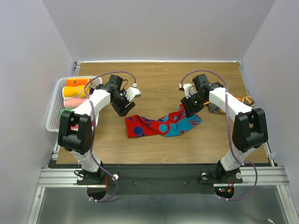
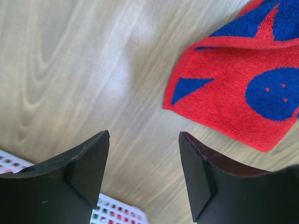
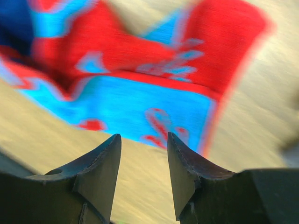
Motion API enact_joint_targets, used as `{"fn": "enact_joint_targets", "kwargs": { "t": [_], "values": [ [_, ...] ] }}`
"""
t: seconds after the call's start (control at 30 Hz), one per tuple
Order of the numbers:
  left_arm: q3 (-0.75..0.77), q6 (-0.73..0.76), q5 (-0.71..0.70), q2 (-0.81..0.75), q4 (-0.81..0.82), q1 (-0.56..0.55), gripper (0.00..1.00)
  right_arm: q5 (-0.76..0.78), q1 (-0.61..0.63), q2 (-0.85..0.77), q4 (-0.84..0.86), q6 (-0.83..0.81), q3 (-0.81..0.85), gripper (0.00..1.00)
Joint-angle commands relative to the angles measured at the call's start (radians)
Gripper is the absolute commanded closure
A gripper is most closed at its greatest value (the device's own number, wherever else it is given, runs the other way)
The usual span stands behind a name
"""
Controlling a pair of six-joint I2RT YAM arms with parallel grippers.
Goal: Roll the towels
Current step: Flatten the towel
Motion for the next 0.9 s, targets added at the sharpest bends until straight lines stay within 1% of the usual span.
{"fn": "enact_joint_targets", "kwargs": {
  "t": [0.0, 0.1, 0.17, 0.2, 0.27, 0.37, 0.57, 0.87],
  "values": [
    [-0.007, -0.079, 0.022, -0.006, 0.051, -0.002, 0.28, 0.134, -0.073, 0.047, 0.001, -0.088, 0.078, 0.5],
    [0.004, -0.098, 0.04, 0.008, 0.054, -0.002, 0.28, 0.139, -0.111, 0.119, 0.03, -0.08, 0.168, 0.51],
    [0.007, -0.104, 0.037, 0.012, 0.063, -0.001, 0.28, 0.139, -0.113, 0.182, 0.03, -0.076, 0.219, 0.53],
    [0.01, -0.104, 0.035, 0.014, 0.061, -0.001, 0.28, 0.122, -0.113, 0.208, 0.027, -0.076, 0.251, 0.57],
    [0.013, -0.101, 0.034, 0.016, 0.055, 0.001, 0.28, 0.091, -0.113, 0.222, 0.023, -0.07, 0.263, 0.58],
    [0.017, -0.104, 0.037, 0.017, 0.052, 0.009, 0.27, 0.074, -0.114, 0.227, -0.003, -0.069, 0.245, 0.58],
    [0.017, -0.104, 0.042, 0.026, 0.052, 0.019, 0.26, 0.068, -0.114, 0.187, -0.011, -0.086, 0.127, 0.54],
    [0.033, -0.105, 0.057, 0.032, 0.038, 0.022, 0.26, 0.081, -0.114, 0.243, -0.005, -0.074, 0.182, 0.55]
  ]
}}
